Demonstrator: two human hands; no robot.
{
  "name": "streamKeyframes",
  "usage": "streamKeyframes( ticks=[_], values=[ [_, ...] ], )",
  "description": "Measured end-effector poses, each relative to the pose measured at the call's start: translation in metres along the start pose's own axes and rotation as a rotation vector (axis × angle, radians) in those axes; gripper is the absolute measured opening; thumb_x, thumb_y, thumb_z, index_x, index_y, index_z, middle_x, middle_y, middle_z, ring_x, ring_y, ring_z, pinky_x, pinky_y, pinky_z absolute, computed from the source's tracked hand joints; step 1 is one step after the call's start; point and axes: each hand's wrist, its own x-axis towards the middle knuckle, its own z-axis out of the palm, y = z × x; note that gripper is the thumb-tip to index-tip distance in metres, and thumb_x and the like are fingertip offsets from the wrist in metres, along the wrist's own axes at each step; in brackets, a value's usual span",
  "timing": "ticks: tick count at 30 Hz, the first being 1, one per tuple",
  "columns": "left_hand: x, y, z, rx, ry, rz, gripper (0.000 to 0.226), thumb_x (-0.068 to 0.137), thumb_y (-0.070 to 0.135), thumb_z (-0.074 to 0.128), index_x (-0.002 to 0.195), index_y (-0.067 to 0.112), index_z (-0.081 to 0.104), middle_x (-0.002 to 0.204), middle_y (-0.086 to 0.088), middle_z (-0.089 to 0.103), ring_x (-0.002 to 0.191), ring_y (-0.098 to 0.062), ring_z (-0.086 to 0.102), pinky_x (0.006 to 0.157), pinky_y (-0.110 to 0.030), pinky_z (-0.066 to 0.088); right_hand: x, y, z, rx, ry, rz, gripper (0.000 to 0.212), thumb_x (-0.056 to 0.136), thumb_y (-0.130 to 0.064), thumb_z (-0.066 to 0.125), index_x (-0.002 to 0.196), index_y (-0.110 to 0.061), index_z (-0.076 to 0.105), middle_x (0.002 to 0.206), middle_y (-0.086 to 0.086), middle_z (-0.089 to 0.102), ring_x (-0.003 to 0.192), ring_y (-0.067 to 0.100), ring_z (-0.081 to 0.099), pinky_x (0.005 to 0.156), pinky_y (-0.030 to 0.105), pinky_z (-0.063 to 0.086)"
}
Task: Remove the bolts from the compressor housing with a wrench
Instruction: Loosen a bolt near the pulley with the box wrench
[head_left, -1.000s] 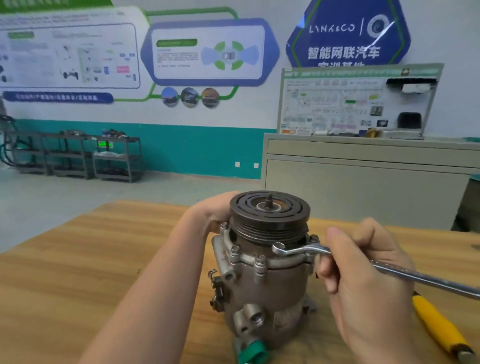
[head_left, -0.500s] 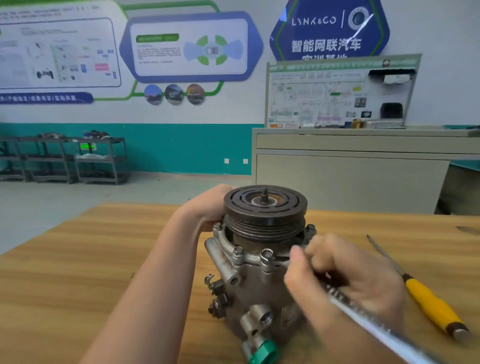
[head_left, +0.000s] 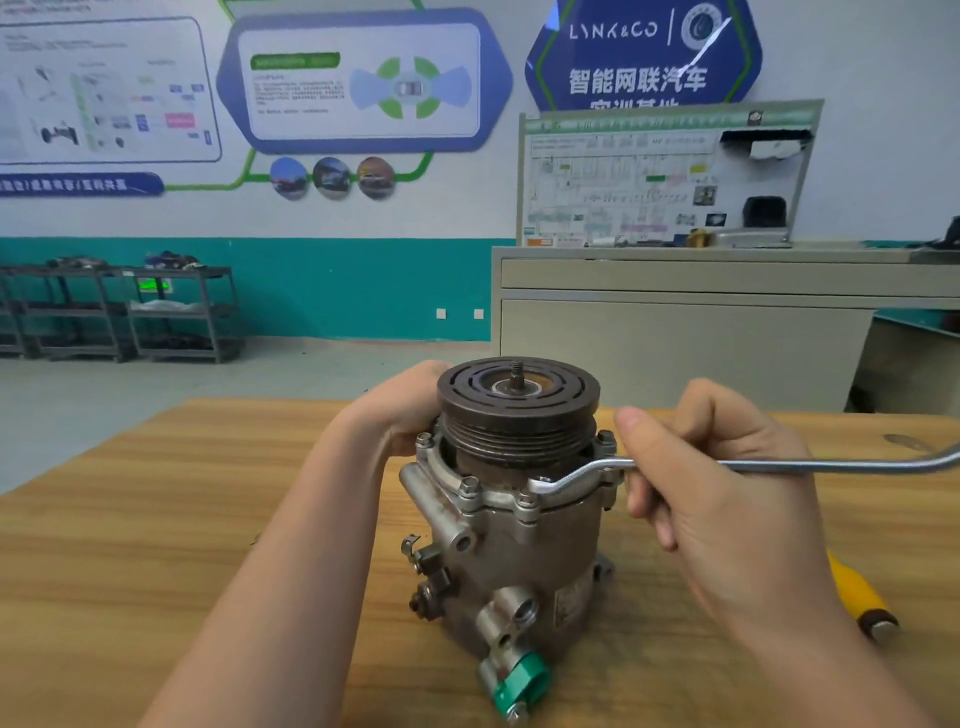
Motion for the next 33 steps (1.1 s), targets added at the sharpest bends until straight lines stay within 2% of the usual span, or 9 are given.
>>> streamKeyframes(
  ticks=[6, 9, 12, 14, 17, 21, 24, 28, 33],
  values=[
    [0.0, 0.0, 0.001, 0.066, -0.019, 0.055, 0.025, 0.094, 0.003, 0.051, 0.078, 0.016, 0.066, 0.064, 0.008, 0.071, 0.059, -0.002, 0.064, 0.058, -0.017, 0.049, -0.022, -0.004, 0.014, -0.361, 0.044, -0.215, 0.04, 0.078, -0.033, 0.067, 0.058, -0.009, 0.042, 0.051, 0.014, 0.048, 0.039, 0.016, 0.044, 0.038, 0.026, 0.036],
    [0.0, -0.003, 0.003, -0.044, -0.065, 0.06, 0.025, 0.095, 0.004, 0.049, 0.082, 0.016, 0.066, 0.068, 0.006, 0.073, 0.064, -0.004, 0.066, 0.061, -0.018, 0.051, -0.032, -0.001, 0.029, -0.608, 0.102, -0.403, 0.041, 0.082, -0.027, 0.066, 0.061, -0.014, 0.034, 0.057, 0.007, 0.042, 0.046, 0.003, 0.039, 0.047, 0.007, 0.034],
    [0.0, -0.005, 0.005, -0.133, -0.086, 0.054, 0.028, 0.094, 0.002, 0.049, 0.077, 0.014, 0.067, 0.066, 0.003, 0.072, 0.059, -0.003, 0.067, 0.054, -0.016, 0.051, -0.04, 0.007, 0.037, -0.846, 0.026, -0.488, 0.039, 0.09, -0.028, 0.057, 0.067, -0.024, 0.025, 0.056, -0.008, 0.026, 0.049, 0.007, 0.041, 0.052, 0.012, 0.04],
    [-0.001, -0.005, 0.005, -0.188, -0.123, 0.042, 0.034, 0.094, 0.005, 0.051, 0.07, 0.015, 0.074, 0.069, 0.0, 0.073, 0.062, -0.007, 0.068, 0.056, -0.018, 0.053, -0.039, 0.013, 0.031, -0.747, 0.104, -0.321, 0.039, 0.09, -0.021, 0.061, 0.063, -0.022, 0.033, 0.049, -0.011, 0.033, 0.047, 0.002, 0.041, 0.05, 0.007, 0.037],
    [-0.002, -0.007, 0.007, -0.254, -0.13, 0.029, 0.033, 0.094, 0.012, 0.053, 0.072, 0.017, 0.076, 0.074, -0.003, 0.074, 0.067, -0.011, 0.07, 0.058, -0.021, 0.054, -0.026, 0.01, 0.011, 0.007, 0.098, 0.354, 0.035, 0.081, -0.014, 0.072, 0.059, -0.011, 0.046, 0.042, 0.0, 0.049, 0.041, 0.01, 0.043, 0.041, 0.015, 0.036],
    [-0.001, -0.007, 0.007, -0.333, -0.077, -0.025, 0.019, 0.096, 0.013, 0.052, 0.088, 0.008, 0.068, 0.074, -0.006, 0.074, 0.066, -0.014, 0.071, 0.055, -0.021, 0.054, -0.003, -0.002, -0.011, 0.327, -0.006, 0.696, 0.023, 0.057, -0.017, 0.075, 0.063, -0.014, 0.053, 0.05, 0.005, 0.047, 0.036, 0.006, 0.038, 0.032, 0.013, 0.025],
    [-0.001, -0.005, 0.005, -0.265, -0.065, -0.014, 0.018, 0.096, 0.01, 0.052, 0.086, 0.008, 0.068, 0.07, -0.003, 0.073, 0.062, -0.012, 0.07, 0.053, -0.02, 0.052, 0.011, -0.012, -0.005, 0.23, -0.048, 0.563, 0.024, 0.053, -0.022, 0.077, 0.058, -0.015, 0.054, 0.049, 0.006, 0.049, 0.036, 0.006, 0.04, 0.031, 0.013, 0.025],
    [-0.002, -0.001, 0.002, -0.128, -0.057, -0.01, 0.017, 0.096, 0.007, 0.051, 0.087, 0.008, 0.067, 0.072, -0.003, 0.072, 0.063, -0.011, 0.068, 0.056, -0.023, 0.052, 0.001, -0.029, 0.001, 0.103, 0.132, 0.221, 0.034, 0.056, -0.033, 0.075, 0.05, -0.018, 0.044, 0.043, 0.006, 0.05, 0.032, 0.01, 0.038, 0.032, 0.013, 0.026],
    [-0.005, -0.001, 0.002, -0.119, -0.041, -0.023, 0.021, 0.097, 0.005, 0.049, 0.085, 0.009, 0.066, 0.065, 0.0, 0.072, 0.057, -0.008, 0.068, 0.05, -0.019, 0.05, -0.028, -0.029, 0.017, -0.25, 0.218, 0.089, 0.041, 0.065, -0.042, 0.07, 0.054, -0.009, 0.047, 0.044, 0.009, 0.056, 0.032, 0.011, 0.044, 0.036, 0.013, 0.036]
  ],
)
